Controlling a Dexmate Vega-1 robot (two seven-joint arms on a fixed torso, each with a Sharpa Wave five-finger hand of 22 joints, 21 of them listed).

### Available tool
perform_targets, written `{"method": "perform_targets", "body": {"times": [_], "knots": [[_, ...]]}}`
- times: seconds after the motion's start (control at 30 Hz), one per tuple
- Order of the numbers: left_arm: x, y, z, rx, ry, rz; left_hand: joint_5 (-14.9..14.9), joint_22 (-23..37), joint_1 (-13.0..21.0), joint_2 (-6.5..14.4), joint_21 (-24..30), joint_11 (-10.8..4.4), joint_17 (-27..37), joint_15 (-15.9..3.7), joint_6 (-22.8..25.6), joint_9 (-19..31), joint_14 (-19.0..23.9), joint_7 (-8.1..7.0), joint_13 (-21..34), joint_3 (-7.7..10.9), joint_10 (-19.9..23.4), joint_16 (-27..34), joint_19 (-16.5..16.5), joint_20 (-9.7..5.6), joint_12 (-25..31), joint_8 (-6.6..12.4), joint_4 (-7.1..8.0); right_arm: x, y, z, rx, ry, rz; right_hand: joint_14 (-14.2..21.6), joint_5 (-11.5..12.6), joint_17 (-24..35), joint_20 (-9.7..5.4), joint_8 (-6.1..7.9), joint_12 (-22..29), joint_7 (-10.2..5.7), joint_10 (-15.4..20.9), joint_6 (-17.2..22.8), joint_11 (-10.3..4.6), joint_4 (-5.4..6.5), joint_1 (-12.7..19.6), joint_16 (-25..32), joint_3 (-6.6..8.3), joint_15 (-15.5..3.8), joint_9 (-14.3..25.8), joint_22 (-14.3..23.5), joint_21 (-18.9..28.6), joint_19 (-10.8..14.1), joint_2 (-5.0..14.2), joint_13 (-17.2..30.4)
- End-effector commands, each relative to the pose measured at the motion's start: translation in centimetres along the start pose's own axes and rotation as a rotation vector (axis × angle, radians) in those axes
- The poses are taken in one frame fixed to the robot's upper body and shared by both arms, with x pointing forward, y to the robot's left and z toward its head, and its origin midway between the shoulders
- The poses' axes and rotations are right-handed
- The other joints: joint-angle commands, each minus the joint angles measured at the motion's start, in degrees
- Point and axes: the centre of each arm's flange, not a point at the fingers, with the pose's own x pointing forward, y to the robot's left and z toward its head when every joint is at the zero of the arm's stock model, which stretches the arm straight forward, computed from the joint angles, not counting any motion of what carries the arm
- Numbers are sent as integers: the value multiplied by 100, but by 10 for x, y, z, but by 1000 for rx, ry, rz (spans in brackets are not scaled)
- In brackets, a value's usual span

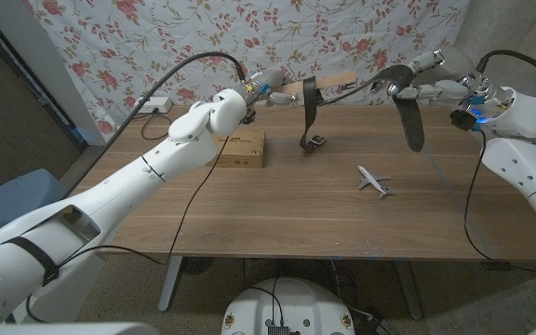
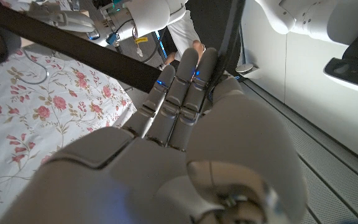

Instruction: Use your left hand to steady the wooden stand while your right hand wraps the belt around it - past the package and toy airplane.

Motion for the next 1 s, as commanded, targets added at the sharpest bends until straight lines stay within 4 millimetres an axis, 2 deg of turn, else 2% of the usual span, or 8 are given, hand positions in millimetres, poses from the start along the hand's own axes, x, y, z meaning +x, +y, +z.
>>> {"method": "perform_targets", "body": {"times": [0.03,0.37,0.5,0.6,0.67,0.7,0.87,1.0], "knots": [[23,-7,1,5,-32,-29,-8,18,20,75,57,-34,27,4,-22,10,58,7,383,140,27,18,-31,-342,1015,41,99,-13,3,78,-215,11,-31,67,28,29,-478,18,17,-205,67,817,10,-10,22,-20,-57,-539,94,11,60,39,23,10],[55,-7,8,40,-83,-63,-14,-11,18,76,49,-27,40,10,-29,-8,74,10,384,148,30,31,-20,-349,1015,66,100,-62,21,143,-354,124,-245,95,30,68,-492,-6,9,-218,80,838,-5,5,29,-30,-90,-540,96,-7,90,28,25,6],[67,-9,12,56,-104,-75,-16,9,17,72,66,-9,24,6,-25,-25,48,9,383,148,26,12,-32,-347,1015,71,99,-74,26,159,-385,141,-308,101,31,81,-503,-14,15,-222,83,851,-8,7,36,-35,-100,-543,94,-13,99,20,25,21],[74,-10,16,79,-119,-81,-16,10,15,72,65,-35,37,4,-26,-25,57,3,383,151,24,23,-34,-350,1014,76,101,-74,24,162,-381,169,-310,107,31,92,-510,-17,21,-239,91,853,-26,12,36,-38,-110,-542,103,-18,105,12,24,30],[79,-12,20,88,-135,-87,-16,11,14,71,68,-32,28,7,-33,-28,40,16,383,152,26,10,-35,-347,1014,79,101,-67,10,152,-346,233,-294,114,32,99,-513,-21,20,-233,92,855,-27,13,41,-39,-113,-545,105,-21,111,13,28,31],[79,-12,20,88,-137,-87,-16,-18,12,70,50,-30,31,6,-36,-21,43,0,383,153,22,13,-23,-347,1013,85,103,-66,10,152,-345,237,-296,117,33,102,-514,-23,22,-237,93,853,-33,15,42,-39,-114,-545,106,-22,114,13,31,36],[80,-16,25,98,-167,-92,-15,-3,11,71,59,-40,33,7,-28,-48,52,-2,383,157,25,16,-36,-345,1015,84,102,-43,-39,110,-246,409,-322,159,30,130,-480,-61,-4,-151,109,829,-31,41,51,-41,-115,-541,105,-34,145,10,87,-3],[78,-21,33,157,-192,-90,-16,-3,9,66,60,-31,19,8,-28,-77,51,4,383,157,22,5,-42,-348,1015,80,101,-22,-81,67,-153,483,-326,178,23,148,-458,-78,-18,-107,131,808,15,54,60,-44,-115,-537,122,-41,163,-2,108,-31]]}}
